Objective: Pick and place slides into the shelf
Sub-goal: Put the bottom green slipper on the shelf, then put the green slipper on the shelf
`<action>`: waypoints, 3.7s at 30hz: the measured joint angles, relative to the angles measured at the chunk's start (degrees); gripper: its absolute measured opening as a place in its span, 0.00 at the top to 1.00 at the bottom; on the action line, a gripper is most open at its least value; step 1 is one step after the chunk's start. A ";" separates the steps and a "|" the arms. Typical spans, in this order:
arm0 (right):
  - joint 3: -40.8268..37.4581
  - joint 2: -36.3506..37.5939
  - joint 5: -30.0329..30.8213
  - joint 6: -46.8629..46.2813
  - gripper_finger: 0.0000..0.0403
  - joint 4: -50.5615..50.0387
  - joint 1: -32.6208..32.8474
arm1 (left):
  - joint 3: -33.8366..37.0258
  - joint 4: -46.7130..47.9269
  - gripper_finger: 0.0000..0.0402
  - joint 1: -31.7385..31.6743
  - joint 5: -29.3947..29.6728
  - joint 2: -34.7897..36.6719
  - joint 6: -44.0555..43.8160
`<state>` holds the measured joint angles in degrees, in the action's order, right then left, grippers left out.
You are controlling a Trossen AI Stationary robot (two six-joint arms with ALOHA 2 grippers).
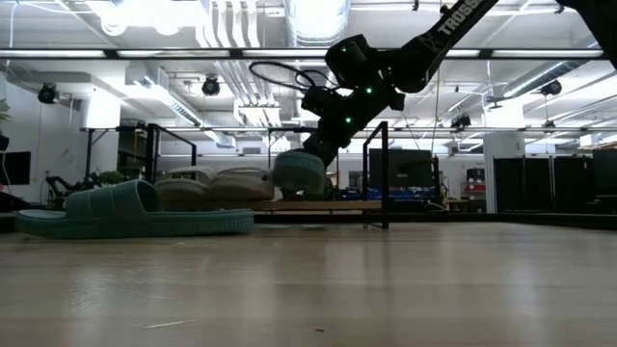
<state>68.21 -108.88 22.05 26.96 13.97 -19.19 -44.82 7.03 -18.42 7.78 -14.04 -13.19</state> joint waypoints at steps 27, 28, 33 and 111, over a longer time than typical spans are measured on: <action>8.17 -7.55 3.49 4.56 0.98 -1.22 2.30 | 0.00 0.00 0.39 0.01 -0.41 0.00 -1.44; 8.17 -7.55 3.49 4.55 0.98 -1.21 2.29 | 0.00 0.00 0.39 0.01 -0.41 0.00 -1.44; 8.12 -7.55 3.49 4.25 0.98 -1.23 1.91 | 0.00 0.00 0.39 0.01 -0.53 0.00 -1.44; 18.79 5.20 -28.46 -68.32 0.75 -22.16 6.14 | 0.00 6.58 0.39 0.01 -3.17 0.22 -1.42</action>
<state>87.00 -103.68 -6.41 -41.35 -8.19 -13.05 -44.82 13.60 -18.41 4.61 -13.82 -14.61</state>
